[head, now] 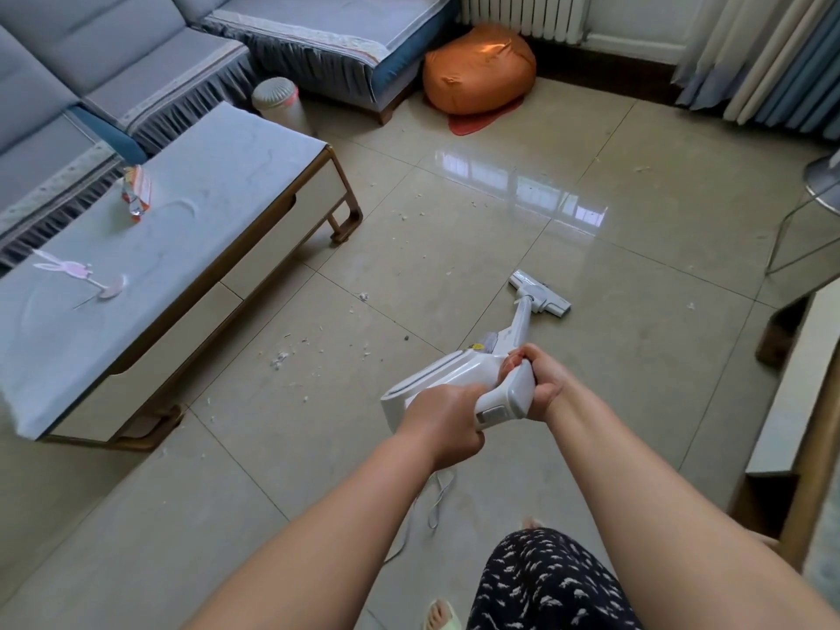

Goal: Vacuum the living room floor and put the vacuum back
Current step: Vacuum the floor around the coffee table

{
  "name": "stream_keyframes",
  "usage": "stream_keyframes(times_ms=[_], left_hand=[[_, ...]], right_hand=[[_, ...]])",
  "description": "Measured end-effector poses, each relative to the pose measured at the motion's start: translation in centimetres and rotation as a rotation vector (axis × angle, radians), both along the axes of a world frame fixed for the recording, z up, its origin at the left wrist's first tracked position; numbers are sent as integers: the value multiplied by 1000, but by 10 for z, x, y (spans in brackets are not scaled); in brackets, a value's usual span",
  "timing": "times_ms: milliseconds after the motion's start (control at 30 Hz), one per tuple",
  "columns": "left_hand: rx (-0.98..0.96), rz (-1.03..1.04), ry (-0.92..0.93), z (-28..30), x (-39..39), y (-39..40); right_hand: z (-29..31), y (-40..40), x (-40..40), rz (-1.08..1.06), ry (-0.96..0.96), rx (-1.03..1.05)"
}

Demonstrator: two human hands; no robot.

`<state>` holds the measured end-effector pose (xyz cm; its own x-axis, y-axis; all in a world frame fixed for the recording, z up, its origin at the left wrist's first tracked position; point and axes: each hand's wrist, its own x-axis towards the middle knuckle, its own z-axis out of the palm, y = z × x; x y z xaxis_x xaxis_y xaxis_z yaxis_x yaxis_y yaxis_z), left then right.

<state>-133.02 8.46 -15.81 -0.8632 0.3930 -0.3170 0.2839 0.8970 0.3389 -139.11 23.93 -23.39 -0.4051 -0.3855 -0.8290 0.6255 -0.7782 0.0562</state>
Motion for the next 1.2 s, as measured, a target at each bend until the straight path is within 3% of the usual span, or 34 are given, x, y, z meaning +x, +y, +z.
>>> stream_keyframes(times_ms=[733,933,1200], left_hand=[[-42,45,-41,-6,166,-176],[-93,19,-20,5,197,-223],[-123,-30,-23,8,206,-220]], right_hand=[[3,-177,162,131,-84,75],[10,-222,199,103,-91,7],[0,-221,213,69,-59,30]])
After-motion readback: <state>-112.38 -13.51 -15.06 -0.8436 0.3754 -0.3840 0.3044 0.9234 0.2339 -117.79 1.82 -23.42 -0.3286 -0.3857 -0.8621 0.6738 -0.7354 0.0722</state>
